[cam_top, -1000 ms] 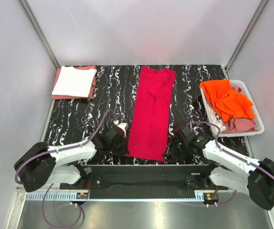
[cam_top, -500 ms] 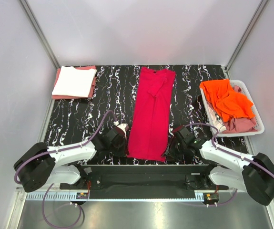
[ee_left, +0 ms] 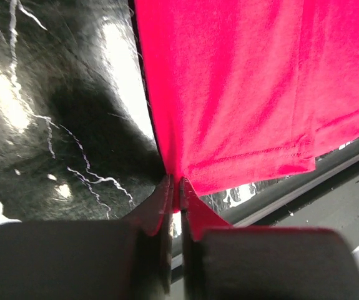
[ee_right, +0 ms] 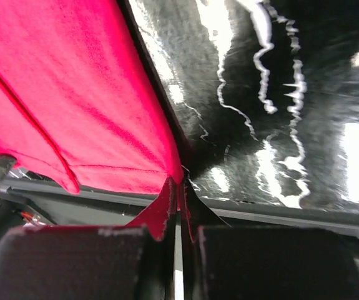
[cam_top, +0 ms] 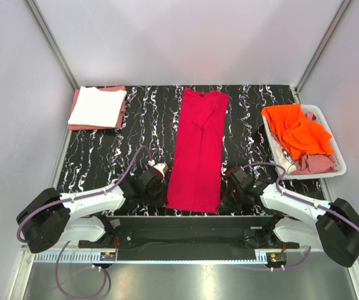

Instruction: Fold and stack the t-shirts

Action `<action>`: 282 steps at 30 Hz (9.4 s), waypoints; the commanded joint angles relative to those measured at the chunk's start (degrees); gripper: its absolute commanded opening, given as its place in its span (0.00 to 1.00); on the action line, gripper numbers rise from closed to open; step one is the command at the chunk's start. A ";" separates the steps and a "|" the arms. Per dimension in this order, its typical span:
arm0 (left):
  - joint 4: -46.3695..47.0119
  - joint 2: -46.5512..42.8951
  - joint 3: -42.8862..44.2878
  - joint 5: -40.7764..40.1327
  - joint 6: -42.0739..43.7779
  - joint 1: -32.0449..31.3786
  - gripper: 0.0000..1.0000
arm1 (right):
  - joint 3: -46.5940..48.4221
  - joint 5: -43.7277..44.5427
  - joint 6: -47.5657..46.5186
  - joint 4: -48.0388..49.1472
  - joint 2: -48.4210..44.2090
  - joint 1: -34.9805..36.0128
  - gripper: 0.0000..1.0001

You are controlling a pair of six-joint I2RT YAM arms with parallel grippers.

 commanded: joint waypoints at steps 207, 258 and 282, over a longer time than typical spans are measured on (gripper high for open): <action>-10.32 10.14 29.49 3.41 8.75 9.65 0.38 | 15.77 -2.72 -24.91 -7.87 -2.64 -21.15 0.23; -1.74 7.88 19.44 8.07 6.49 7.72 0.62 | 16.16 -5.80 -25.19 -7.34 7.39 -25.90 0.61; 9.28 18.24 9.75 7.63 -0.13 4.64 0.11 | 4.54 -8.08 -22.10 4.26 5.89 -25.81 0.33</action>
